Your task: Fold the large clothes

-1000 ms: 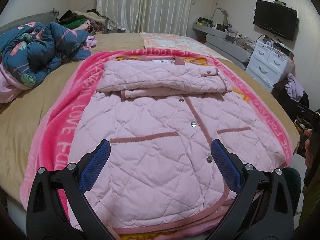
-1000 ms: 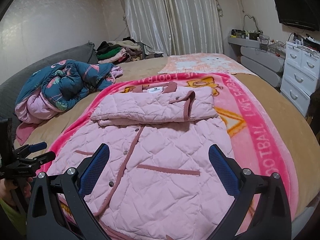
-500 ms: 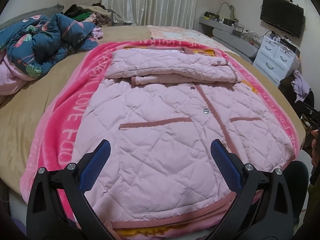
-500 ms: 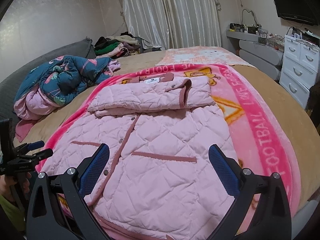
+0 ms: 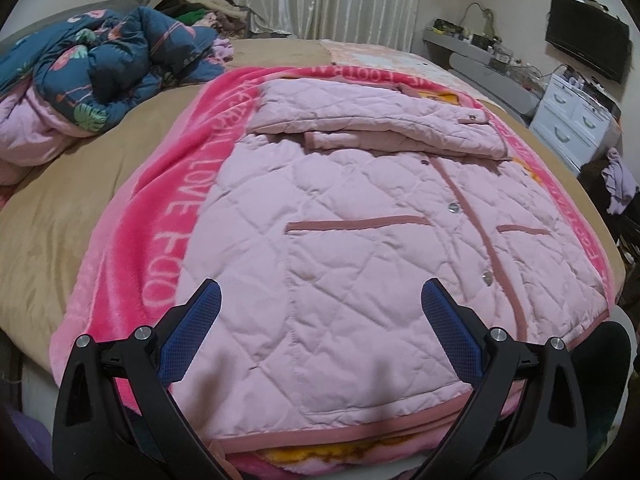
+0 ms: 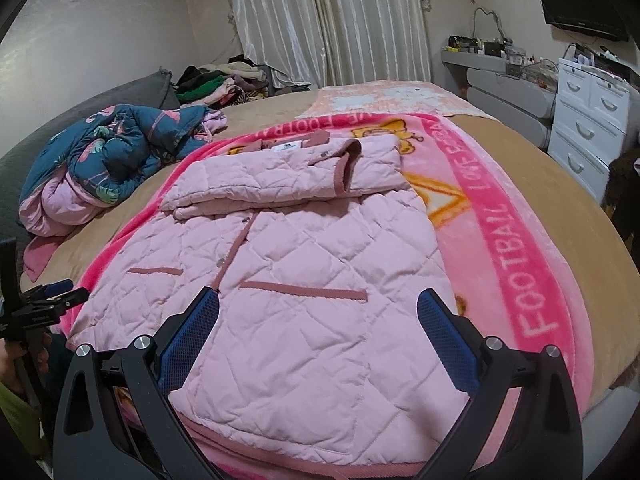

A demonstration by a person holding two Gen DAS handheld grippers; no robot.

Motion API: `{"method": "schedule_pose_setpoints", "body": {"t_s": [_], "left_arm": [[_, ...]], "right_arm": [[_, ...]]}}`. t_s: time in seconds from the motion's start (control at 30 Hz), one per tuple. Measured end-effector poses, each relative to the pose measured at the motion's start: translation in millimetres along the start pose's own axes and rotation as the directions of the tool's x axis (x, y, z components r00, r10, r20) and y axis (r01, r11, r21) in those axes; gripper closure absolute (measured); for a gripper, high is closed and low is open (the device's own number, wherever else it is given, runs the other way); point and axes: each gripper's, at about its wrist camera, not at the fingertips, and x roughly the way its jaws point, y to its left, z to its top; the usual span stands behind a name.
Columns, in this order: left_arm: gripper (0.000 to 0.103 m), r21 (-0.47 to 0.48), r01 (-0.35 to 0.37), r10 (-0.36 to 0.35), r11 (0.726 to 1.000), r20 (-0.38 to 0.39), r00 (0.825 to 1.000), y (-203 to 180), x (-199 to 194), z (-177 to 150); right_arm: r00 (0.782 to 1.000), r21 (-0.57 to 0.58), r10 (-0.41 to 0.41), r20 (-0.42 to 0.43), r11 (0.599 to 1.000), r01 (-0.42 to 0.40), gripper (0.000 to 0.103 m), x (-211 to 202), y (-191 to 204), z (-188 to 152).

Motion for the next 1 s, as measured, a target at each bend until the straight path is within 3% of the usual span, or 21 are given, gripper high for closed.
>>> {"method": "schedule_pose_setpoints", "body": {"t_s": [0.47,0.7,1.0], "left_arm": [[0.009,-0.072,-0.07,0.067,0.995,-0.045,0.997,41,9,-11],[0.009,-0.14,-0.045,0.03,0.989,-0.113,0.993,68,28,-21],[0.009,-0.077,-0.029,0.012,0.997,-0.207,0.978,57,49,-38]], "right_arm": [[0.998,0.027,-0.03,-0.048,0.999,0.031,0.004,3,-24,-18],[0.985,0.033,-0.041,-0.165,0.998,0.047,0.004,15,-39,-31],[0.951,0.078,-0.034,-0.308,0.995,0.06,0.004,32,-61,-55]]}}
